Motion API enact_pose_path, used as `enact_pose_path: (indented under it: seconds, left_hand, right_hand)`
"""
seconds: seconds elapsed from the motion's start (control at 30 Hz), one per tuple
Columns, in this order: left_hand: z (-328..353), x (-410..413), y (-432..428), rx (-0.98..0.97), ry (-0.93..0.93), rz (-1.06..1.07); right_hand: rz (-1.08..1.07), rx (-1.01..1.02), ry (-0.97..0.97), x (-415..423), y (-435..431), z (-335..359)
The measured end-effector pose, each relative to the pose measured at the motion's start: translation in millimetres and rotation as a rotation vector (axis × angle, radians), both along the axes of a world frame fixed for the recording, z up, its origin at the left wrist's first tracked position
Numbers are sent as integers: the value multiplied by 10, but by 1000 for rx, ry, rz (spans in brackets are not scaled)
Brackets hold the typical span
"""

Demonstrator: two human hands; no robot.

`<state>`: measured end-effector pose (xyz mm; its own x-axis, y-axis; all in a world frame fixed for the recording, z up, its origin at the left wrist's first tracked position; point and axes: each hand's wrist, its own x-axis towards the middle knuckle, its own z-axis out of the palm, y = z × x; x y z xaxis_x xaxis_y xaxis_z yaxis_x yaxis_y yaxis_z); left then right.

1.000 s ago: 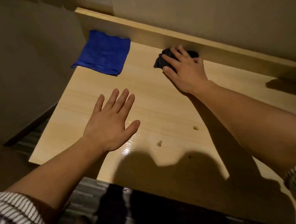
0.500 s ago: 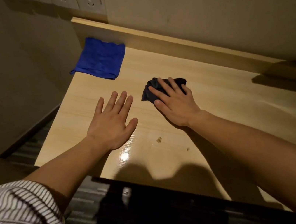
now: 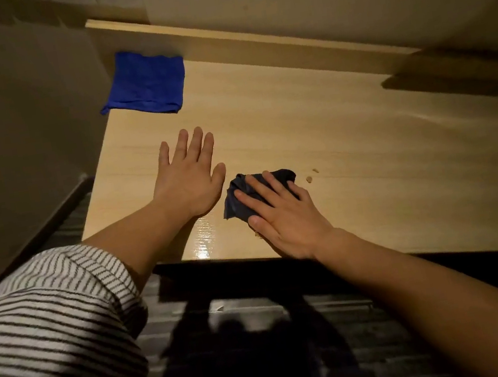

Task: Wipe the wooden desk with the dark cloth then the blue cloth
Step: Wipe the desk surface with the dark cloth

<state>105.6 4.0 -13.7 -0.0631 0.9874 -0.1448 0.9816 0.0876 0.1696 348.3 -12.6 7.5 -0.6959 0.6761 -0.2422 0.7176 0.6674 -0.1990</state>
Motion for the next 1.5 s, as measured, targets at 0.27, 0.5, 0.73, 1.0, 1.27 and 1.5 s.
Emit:
enact_pose_path:
  seconds: [0.27,0.5,0.73,1.0,1.27,1.5]
  left_hand:
    - [15,6,-6,-25,7,-5]
    - [169,12,133,-131,-63,-29]
    - [134,550,302,-78,-175,-52]
    - [-69,660,258,0,-34,-29]
    - [-57,680,267,-13,11,3]
    - [-32,691,270,-33,32,24]
  right_hand:
    - [-21,-15,169,97,-576,-75]
    - [-223,-174,425,72,-800,-29]
    - [-432,-350,731,278,-287,495]
    - [-415,84,469,504,1404,623]
    - [-177,241,171,308,2814,261]
    - [156,205,-81,349,3219,86]
